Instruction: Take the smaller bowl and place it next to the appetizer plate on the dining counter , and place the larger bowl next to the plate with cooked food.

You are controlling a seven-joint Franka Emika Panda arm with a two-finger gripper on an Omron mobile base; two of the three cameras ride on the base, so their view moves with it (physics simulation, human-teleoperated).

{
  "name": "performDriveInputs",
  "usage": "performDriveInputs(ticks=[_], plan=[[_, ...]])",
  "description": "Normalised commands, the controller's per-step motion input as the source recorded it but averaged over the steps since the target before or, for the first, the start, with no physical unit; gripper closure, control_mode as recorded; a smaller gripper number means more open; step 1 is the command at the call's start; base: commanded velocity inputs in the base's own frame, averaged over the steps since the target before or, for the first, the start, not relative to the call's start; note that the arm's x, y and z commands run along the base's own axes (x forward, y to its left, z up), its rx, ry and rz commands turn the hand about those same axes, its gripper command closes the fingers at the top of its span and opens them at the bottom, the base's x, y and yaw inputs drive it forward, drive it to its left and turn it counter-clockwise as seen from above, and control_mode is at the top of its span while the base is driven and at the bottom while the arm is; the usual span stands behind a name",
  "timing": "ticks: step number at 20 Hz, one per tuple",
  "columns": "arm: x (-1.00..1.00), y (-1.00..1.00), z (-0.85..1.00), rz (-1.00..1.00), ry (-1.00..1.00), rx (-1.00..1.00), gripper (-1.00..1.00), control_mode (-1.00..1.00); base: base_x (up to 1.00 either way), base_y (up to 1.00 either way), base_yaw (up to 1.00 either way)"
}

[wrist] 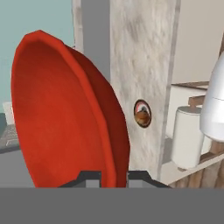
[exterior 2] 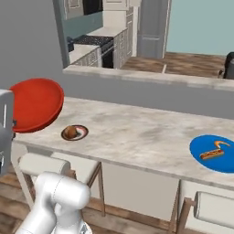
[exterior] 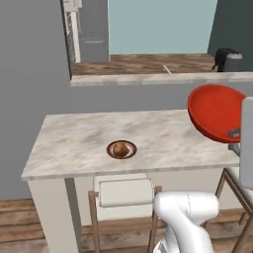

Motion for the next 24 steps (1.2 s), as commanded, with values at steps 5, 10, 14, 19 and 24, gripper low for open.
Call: performDriveInputs(ticks=[5, 10, 14, 19, 24], plan=[[0.00, 0.00, 0.00, 0.00, 0.00, 0.00, 1.00, 1.00, 1.00, -0.08, 0.45], [0.00, 0.00, 0.00, 0.00, 0.00, 0.00, 1.00, 1.00, 0.73, -0.14, 0.68], [0.00, 0.00, 0.00, 0.00, 0.00, 0.00, 1.00, 1.00, 0.44, -0.16, 0.30], [0.13, -0.11, -0.07, 0.00, 0.05, 0.01, 1.00, -1.00, 0.36, -0.08, 0.07], [0.82, -0.66, -0.55, 0.00, 0.33, 0.06, 1.00, -1.00, 0.00, 0.00, 0.00]])
